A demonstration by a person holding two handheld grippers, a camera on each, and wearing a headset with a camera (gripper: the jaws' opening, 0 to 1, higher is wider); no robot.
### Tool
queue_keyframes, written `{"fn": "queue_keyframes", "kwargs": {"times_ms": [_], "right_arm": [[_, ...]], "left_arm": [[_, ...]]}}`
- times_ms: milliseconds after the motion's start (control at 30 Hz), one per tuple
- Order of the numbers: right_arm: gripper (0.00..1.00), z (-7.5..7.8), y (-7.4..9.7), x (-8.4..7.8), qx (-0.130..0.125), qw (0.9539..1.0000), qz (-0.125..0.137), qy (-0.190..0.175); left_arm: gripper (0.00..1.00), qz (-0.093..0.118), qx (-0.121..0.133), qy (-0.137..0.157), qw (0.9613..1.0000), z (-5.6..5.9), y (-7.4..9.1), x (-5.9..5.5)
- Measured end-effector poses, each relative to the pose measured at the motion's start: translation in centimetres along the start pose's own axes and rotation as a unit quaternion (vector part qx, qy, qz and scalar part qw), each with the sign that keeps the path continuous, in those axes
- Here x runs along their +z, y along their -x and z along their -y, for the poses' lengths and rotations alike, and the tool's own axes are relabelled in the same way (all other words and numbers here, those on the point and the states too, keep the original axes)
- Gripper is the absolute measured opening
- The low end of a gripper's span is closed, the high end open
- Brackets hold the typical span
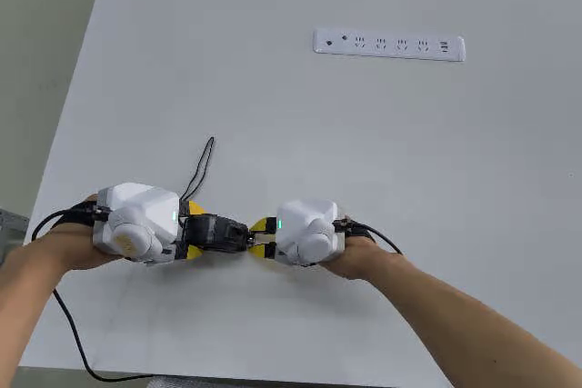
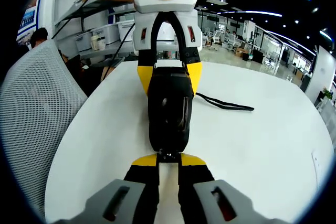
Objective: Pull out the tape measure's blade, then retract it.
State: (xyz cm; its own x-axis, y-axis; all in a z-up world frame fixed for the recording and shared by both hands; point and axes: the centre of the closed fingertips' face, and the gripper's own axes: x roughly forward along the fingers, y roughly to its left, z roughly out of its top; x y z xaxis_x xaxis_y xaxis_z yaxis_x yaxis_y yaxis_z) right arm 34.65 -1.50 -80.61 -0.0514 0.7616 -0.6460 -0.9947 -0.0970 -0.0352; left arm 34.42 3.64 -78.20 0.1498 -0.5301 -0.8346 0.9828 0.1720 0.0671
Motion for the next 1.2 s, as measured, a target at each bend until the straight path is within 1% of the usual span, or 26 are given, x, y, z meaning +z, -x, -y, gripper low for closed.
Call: {"fn": "queue_keyframes", "kwargs": {"times_ms": [200,400,467,733,933,1200], "right_arm": [[0.10,0.00,0.08,0.08,0.003,1.0000,-0.002,0.001],[0.10,0.03,0.13,0.05,0.004,1.0000,-0.003,0.001],[0.10,0.06,0.17,0.10,0.004,1.0000,-0.002,0.001],[0.10,0.02,0.25,0.20,0.004,1.0000,-0.002,0.003],[0.10,0.09,0.47,0.00,0.005,1.0000,-0.005,0.003],[0.10,0.16,0.76,-0.04,0.005,1.0000,-0.006,0.006]], "left_arm": [[0.27,-0.002,-0.001,-0.002,1.0000,-0.04,0.22,0.32],[0.27,-0.003,-0.002,-0.003,1.0000,-0.25,0.23,0.09],[0.27,-0.004,-0.002,-0.002,1.0000,-0.27,0.32,0.17],[0.27,-0.006,0.000,-0.001,1.0000,-0.41,0.31,-0.22],[0.27,-0.006,0.000,0.000,1.0000,-0.25,0.66,0.51],[0.27,-0.007,0.002,0.003,1.0000,-0.21,0.99,0.70]]}}
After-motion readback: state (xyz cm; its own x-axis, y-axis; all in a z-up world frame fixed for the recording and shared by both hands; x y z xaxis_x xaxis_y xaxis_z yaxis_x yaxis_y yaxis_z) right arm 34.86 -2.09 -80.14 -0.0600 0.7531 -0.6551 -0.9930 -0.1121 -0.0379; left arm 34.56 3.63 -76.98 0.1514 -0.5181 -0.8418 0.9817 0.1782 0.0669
